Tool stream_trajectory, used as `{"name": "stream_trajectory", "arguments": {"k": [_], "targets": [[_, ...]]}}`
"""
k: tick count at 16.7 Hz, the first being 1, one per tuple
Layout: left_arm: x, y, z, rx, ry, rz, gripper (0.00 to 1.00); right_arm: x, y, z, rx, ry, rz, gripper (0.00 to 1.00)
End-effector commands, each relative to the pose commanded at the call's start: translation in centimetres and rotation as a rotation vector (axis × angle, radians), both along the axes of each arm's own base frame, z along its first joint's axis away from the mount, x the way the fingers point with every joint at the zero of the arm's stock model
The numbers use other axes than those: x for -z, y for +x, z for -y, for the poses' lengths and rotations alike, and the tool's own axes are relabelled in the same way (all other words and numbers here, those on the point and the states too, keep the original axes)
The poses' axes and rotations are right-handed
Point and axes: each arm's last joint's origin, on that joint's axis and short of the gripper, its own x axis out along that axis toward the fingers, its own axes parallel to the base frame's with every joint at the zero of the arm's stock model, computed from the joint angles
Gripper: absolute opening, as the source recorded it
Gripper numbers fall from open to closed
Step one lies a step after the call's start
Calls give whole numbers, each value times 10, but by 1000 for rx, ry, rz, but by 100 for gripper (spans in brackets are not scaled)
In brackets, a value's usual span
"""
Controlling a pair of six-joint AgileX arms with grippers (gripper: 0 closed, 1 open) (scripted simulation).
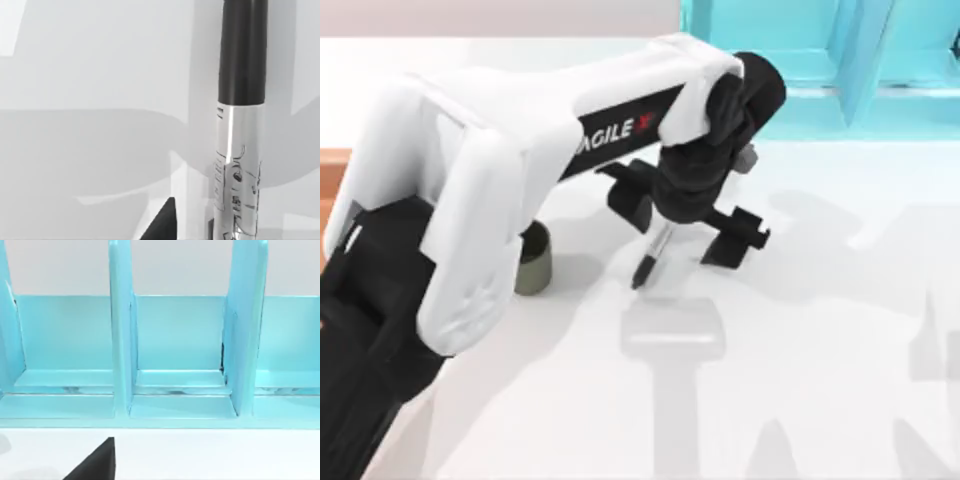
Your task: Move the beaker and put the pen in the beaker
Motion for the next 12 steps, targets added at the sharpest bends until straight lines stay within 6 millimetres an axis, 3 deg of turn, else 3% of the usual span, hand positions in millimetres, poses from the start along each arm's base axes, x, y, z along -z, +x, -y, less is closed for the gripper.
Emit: {"name": "stream_trajectory", "arguments": {"k": [5,12], "targets": [[0,0,0,0,0,0,2,0,0,0,0,0,0,100],[0,0,0,0,0,0,0,0,0,0,0,0,0,100]]}}
